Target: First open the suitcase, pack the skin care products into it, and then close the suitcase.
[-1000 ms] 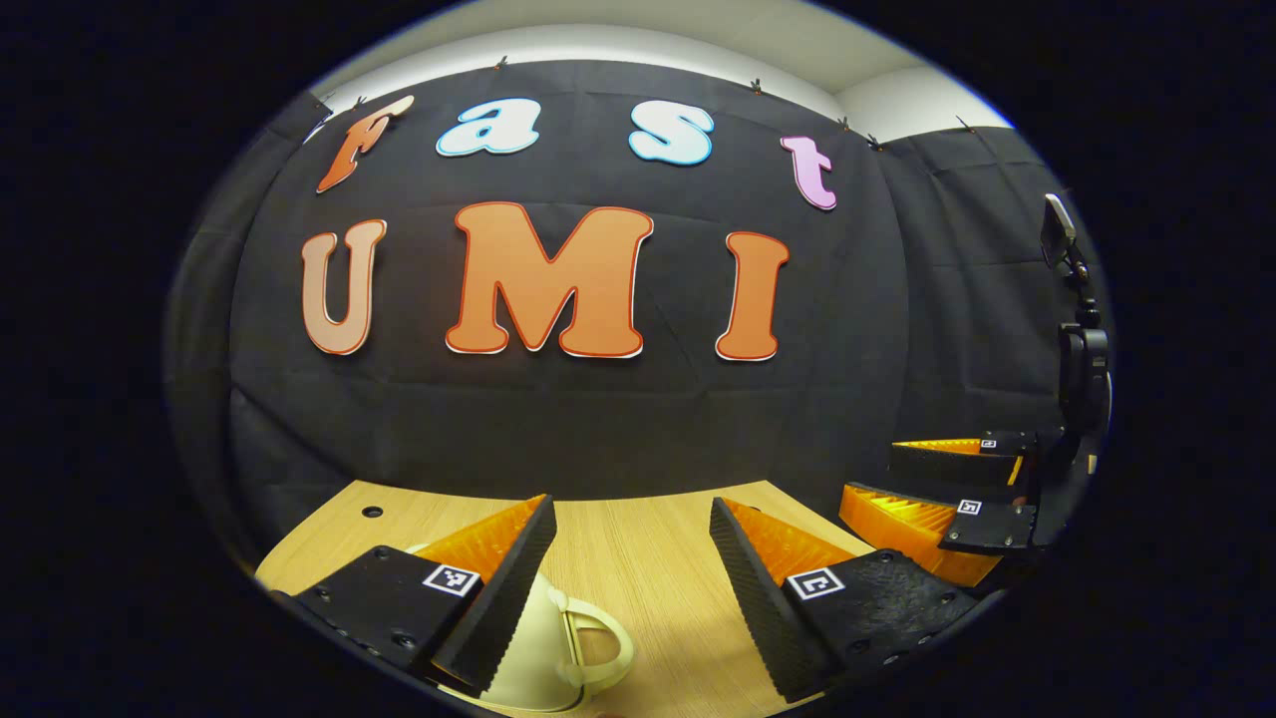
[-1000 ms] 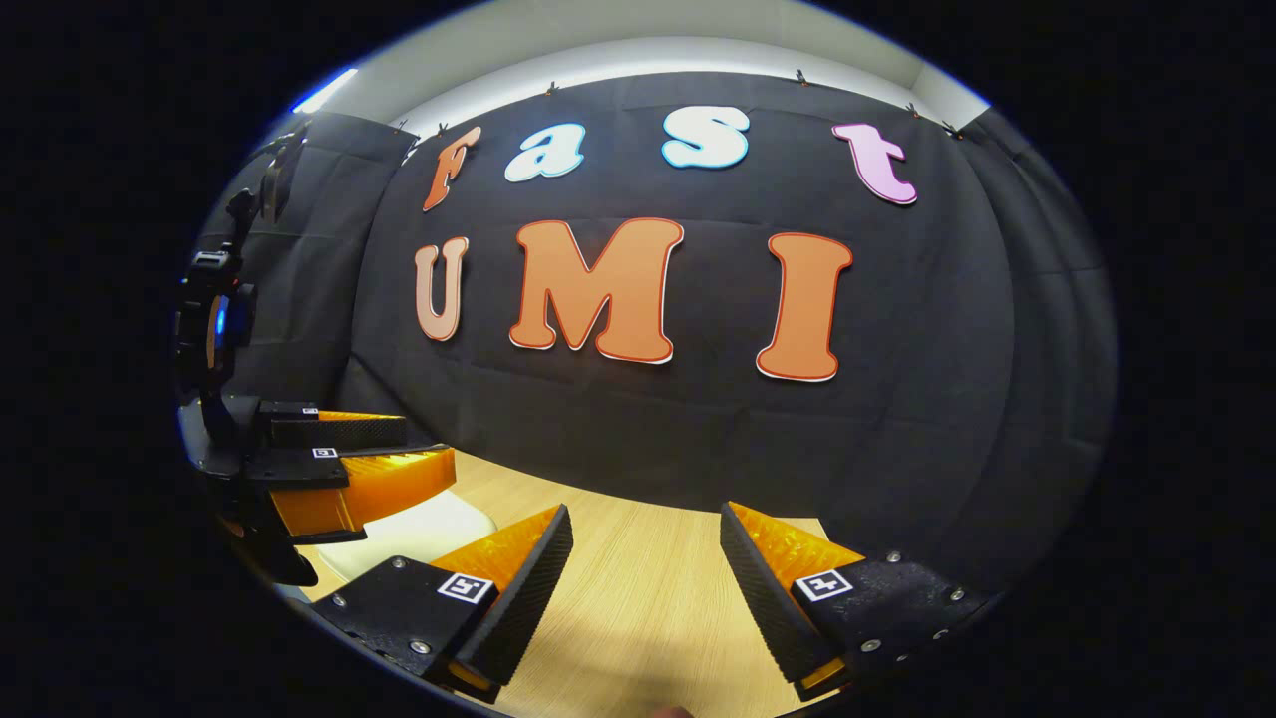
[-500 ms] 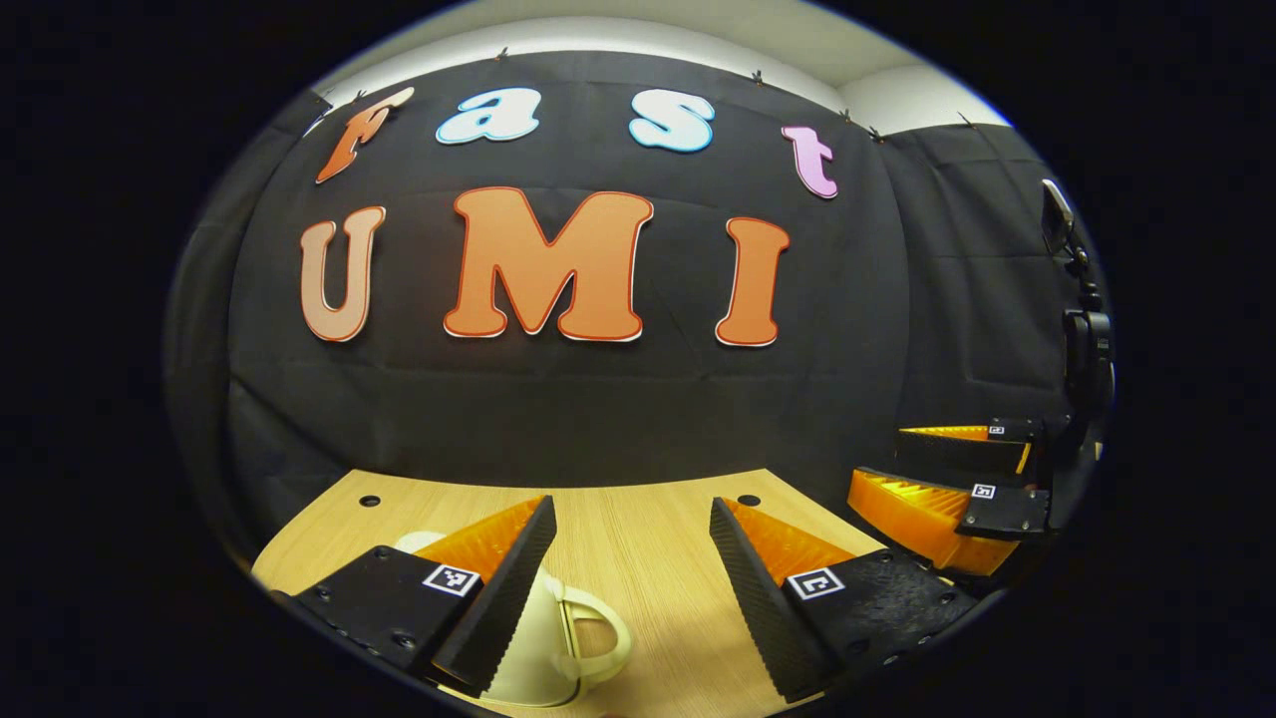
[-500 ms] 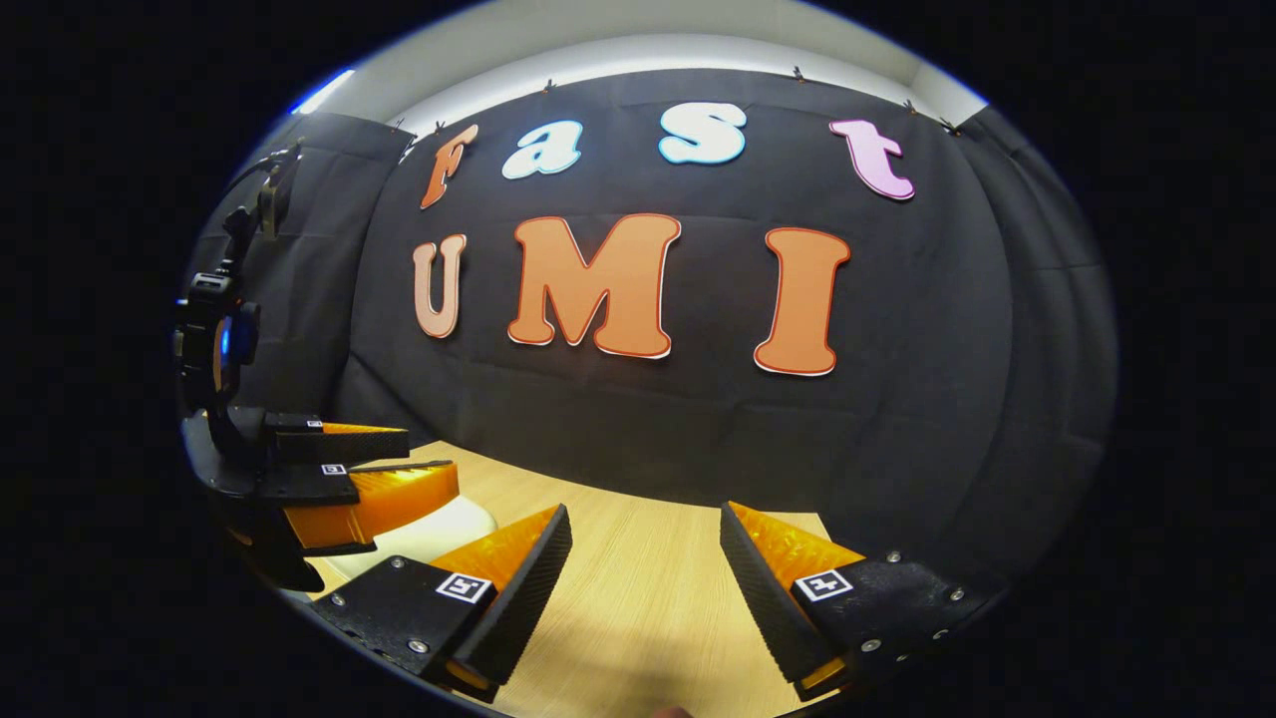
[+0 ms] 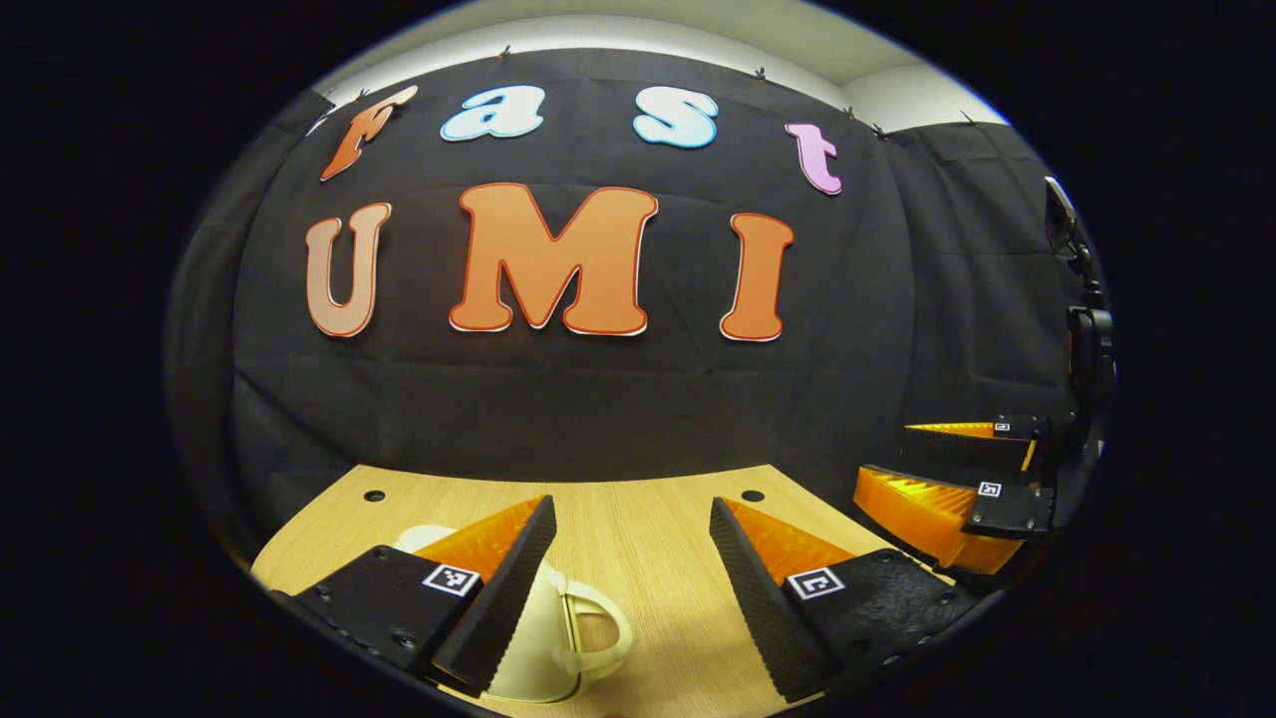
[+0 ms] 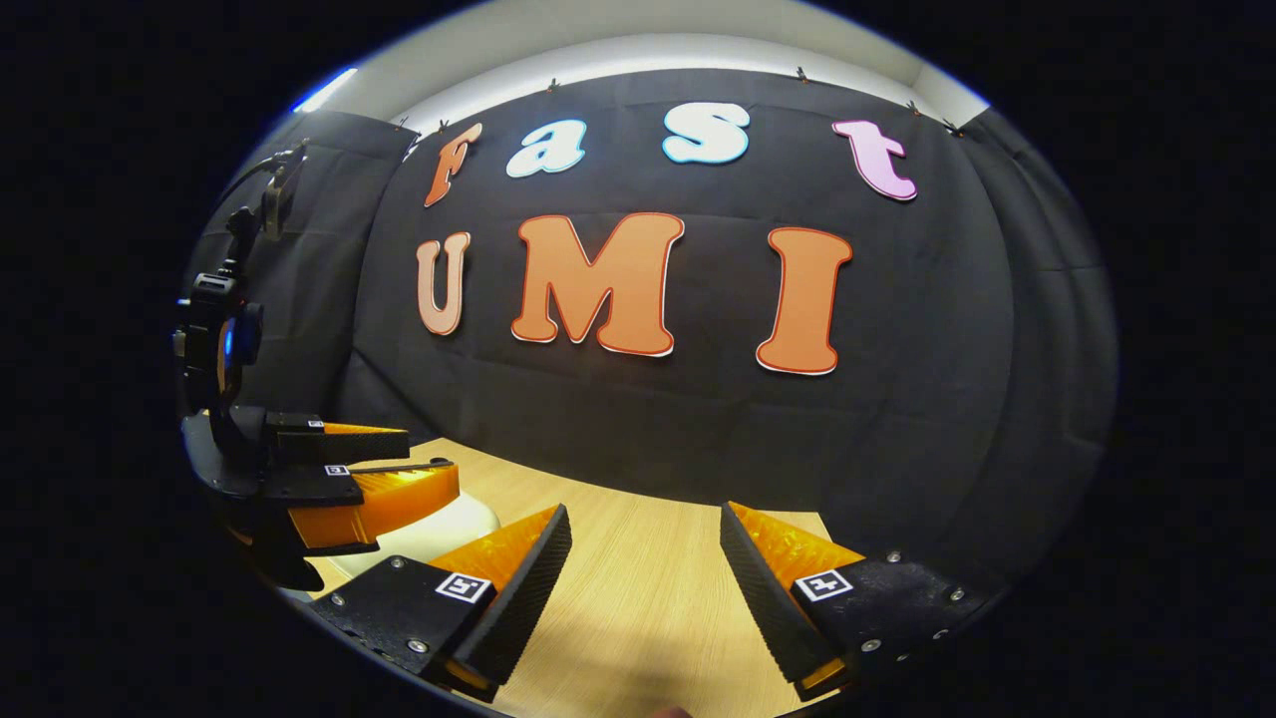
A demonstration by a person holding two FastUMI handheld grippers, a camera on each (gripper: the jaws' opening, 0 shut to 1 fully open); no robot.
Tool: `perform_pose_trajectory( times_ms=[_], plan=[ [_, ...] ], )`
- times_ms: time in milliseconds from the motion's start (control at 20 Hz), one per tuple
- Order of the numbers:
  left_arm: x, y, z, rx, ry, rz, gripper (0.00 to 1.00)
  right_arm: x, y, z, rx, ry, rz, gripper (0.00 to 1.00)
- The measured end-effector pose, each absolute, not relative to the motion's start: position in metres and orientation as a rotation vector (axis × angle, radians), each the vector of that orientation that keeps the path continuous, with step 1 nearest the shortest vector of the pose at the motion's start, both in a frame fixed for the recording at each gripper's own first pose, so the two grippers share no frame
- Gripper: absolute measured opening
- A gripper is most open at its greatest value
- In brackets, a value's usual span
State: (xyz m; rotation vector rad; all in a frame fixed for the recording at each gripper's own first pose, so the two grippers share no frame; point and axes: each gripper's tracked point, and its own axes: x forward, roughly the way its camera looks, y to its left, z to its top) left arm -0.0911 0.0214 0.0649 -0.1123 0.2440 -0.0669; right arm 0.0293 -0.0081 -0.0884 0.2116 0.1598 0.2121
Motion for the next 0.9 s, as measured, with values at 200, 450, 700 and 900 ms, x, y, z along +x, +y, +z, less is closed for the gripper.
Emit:
perform_pose_trajectory(
  times_ms=[200, 450, 700, 900],
  plan=[
    [-0.0939, 0.0205, 0.0625, -0.111, 0.250, -0.065, 0.96, 0.0270, -0.0076, -0.0887, 0.210, 0.161, 0.214, 0.95],
    [-0.0975, 0.0199, 0.0596, -0.099, 0.255, -0.068, 0.96, 0.0238, -0.0087, -0.0899, 0.213, 0.167, 0.210, 0.95],
    [-0.0986, 0.0199, 0.0597, -0.093, 0.253, -0.067, 0.96, 0.0233, -0.0087, -0.0900, 0.208, 0.166, 0.215, 0.95],
    [-0.0997, 0.0189, 0.0593, -0.077, 0.256, -0.074, 0.96, 0.0227, -0.0057, -0.0912, 0.204, 0.172, 0.227, 0.95]
  ],
)
